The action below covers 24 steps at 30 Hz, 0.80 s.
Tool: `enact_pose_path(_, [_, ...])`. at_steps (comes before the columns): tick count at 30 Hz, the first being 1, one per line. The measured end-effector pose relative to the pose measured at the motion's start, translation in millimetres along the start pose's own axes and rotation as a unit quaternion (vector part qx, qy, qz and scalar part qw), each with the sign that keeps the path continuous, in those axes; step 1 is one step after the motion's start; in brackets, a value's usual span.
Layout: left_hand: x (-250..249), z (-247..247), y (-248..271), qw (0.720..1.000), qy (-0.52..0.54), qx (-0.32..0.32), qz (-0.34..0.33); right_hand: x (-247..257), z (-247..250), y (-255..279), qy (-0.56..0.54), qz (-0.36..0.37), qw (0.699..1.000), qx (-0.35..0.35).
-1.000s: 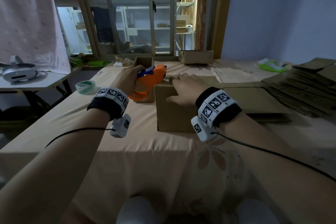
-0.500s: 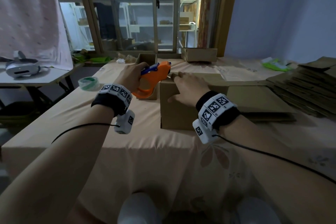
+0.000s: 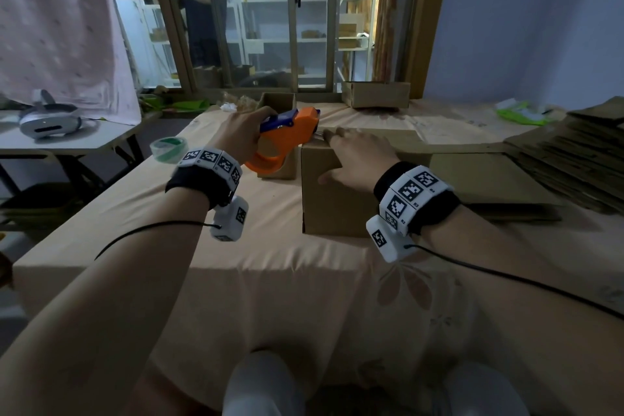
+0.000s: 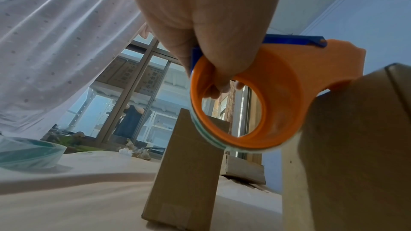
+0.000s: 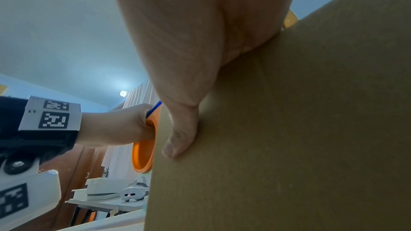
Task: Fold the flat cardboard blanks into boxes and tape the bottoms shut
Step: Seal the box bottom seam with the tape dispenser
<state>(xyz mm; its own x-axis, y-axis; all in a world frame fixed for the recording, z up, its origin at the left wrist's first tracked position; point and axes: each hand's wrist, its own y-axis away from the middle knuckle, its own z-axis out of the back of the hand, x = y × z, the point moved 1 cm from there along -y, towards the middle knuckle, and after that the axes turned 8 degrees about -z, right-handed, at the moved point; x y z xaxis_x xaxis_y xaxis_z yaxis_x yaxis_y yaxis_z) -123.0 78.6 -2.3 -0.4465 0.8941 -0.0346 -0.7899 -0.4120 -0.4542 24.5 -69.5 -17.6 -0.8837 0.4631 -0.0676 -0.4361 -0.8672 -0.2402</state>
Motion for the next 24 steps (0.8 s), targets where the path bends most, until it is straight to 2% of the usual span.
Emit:
enact_pose_path(12, [26,-13,-5,1.0,0.003,-0.024,0.01,-7,-3,-3,-0.001,0.006,1.0,-0.01])
enact_pose_path(16, [77,-15,18,0.994,-0.012,-0.008,0.105,-14,-6,-6,-0.006,0.01,1.0,-0.016])
enact_pose_path(19, [73,-23,35,0.988,0.007,0.027,0.152,-13,-6,-6,-0.007,0.021,1.0,-0.014])
enact_pose_path(24, [31,-54,30,0.994,-0.012,0.09,0.057,-20,-3,-2,-0.015,0.021,1.0,-0.005])
